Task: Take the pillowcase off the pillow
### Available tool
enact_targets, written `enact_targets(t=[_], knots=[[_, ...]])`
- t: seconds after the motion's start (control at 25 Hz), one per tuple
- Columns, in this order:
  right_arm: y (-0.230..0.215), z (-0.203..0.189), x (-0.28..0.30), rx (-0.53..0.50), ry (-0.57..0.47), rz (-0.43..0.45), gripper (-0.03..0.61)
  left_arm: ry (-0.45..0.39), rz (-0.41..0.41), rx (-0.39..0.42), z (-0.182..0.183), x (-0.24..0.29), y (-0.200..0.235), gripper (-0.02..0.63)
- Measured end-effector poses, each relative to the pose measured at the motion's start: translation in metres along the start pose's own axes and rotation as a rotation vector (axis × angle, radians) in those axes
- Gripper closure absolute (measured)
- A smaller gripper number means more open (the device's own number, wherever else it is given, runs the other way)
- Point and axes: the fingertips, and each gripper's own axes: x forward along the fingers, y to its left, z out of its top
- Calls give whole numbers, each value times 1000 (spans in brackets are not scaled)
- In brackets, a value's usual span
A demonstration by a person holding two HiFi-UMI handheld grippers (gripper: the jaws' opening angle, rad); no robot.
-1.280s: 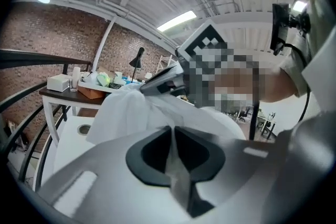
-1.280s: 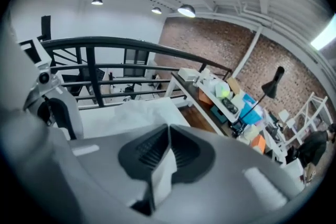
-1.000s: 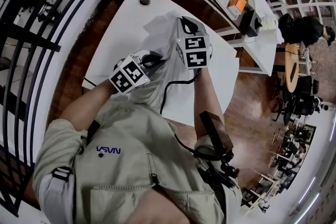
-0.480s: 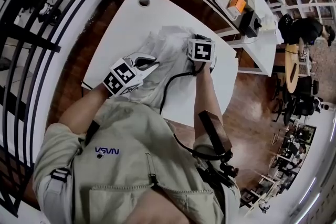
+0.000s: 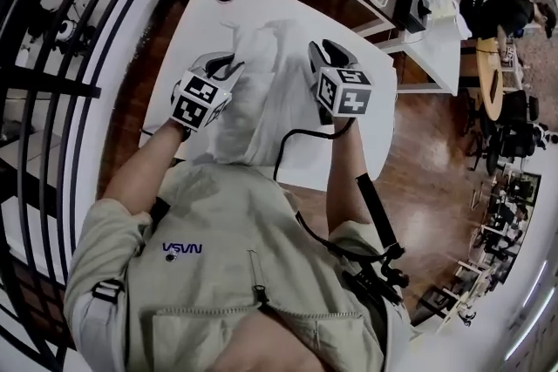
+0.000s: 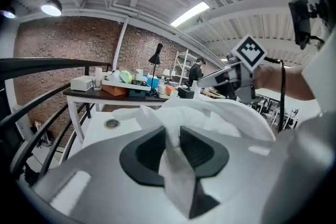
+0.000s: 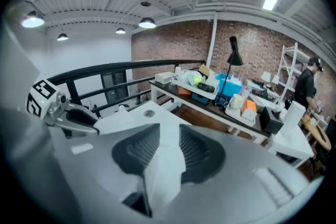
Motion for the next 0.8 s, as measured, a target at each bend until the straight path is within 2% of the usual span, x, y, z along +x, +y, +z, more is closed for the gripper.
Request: enact_targets(t=[0.16,0.36,0.6,0.8], knots=[[4,-12,-41,90,-63,-51,463,-22,23,-43,-6,-6,10,491],[24,-55,-84,144,-31,-108,463,-49,22,-117,-9,-29,15,413],[39,-88,-105,103,-53,-97,463,-36,16,-6,-13,-55,-29,399],[55,-98,-122,64,-118,-23,463,-20,67,-13,-29,-76,-77,375]])
